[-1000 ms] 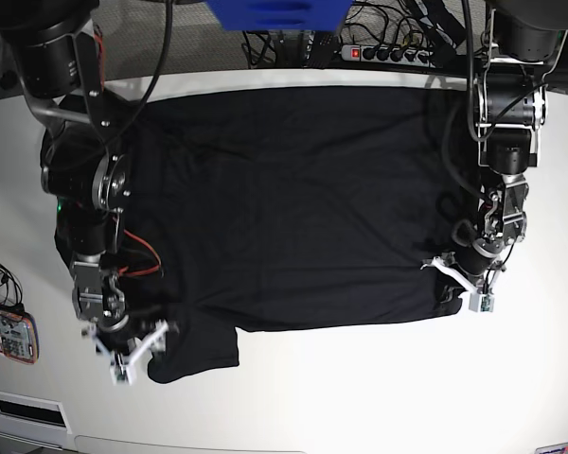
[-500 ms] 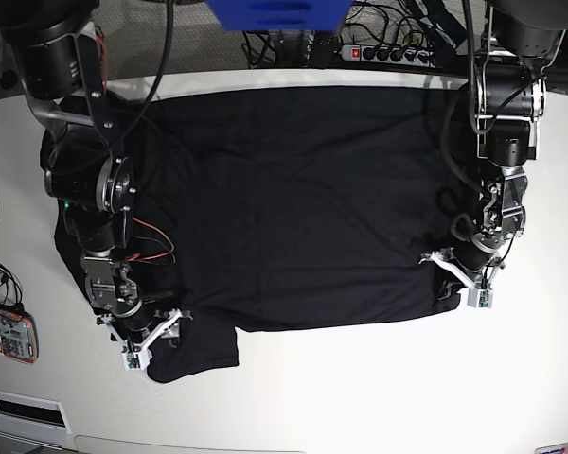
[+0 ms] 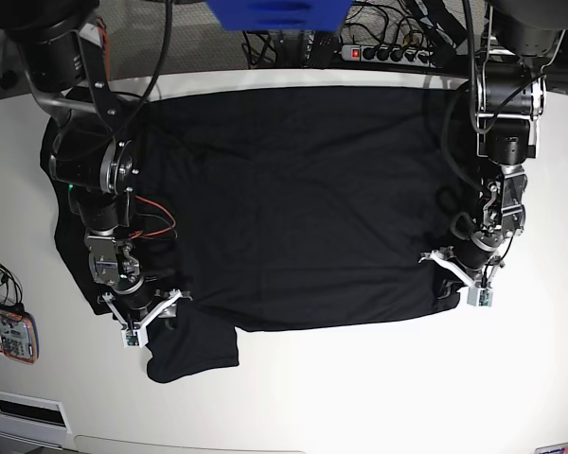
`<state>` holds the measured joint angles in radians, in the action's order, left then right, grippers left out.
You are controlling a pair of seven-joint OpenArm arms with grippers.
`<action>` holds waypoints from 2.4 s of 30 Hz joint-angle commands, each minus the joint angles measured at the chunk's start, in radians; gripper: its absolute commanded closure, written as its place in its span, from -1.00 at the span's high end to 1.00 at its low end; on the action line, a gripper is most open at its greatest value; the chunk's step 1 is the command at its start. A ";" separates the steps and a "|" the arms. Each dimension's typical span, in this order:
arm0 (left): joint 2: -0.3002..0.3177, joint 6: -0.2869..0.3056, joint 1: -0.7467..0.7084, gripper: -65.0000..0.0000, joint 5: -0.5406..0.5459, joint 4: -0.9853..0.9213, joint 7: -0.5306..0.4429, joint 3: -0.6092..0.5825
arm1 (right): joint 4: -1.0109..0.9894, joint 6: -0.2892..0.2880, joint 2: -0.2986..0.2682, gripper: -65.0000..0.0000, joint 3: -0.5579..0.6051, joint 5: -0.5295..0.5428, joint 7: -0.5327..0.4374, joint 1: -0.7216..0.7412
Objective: Fold the T-shirt properly
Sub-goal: 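Lower the right gripper onto the shirt's opposite side edge near the sleeve and grasp, then lift the grasped edge with both grippers and fold it toward the arm bases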
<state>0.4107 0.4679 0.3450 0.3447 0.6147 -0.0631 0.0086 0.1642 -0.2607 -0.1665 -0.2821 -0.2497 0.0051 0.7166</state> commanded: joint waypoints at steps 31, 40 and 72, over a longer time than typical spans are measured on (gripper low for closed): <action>0.000 -0.007 -0.110 -1.00 -0.032 0.006 -0.208 -0.003 | 0.515 -0.012 0.022 -1.00 -0.007 0.000 0.054 -0.268; 0.026 -0.008 -0.197 -1.00 -0.032 0.156 -0.203 0.004 | 0.516 -0.012 0.023 -1.00 -0.007 0.000 0.054 -0.268; 0.089 -0.126 -0.180 -1.00 -0.034 0.273 -0.197 0.003 | 0.941 -0.012 0.041 -1.00 -0.007 -0.004 0.189 -0.389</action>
<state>0.4858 0.3470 0.1490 0.3031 0.8726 -0.2424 0.0071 1.0843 -0.2802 -0.1162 -0.2859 -0.2623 0.2211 0.2993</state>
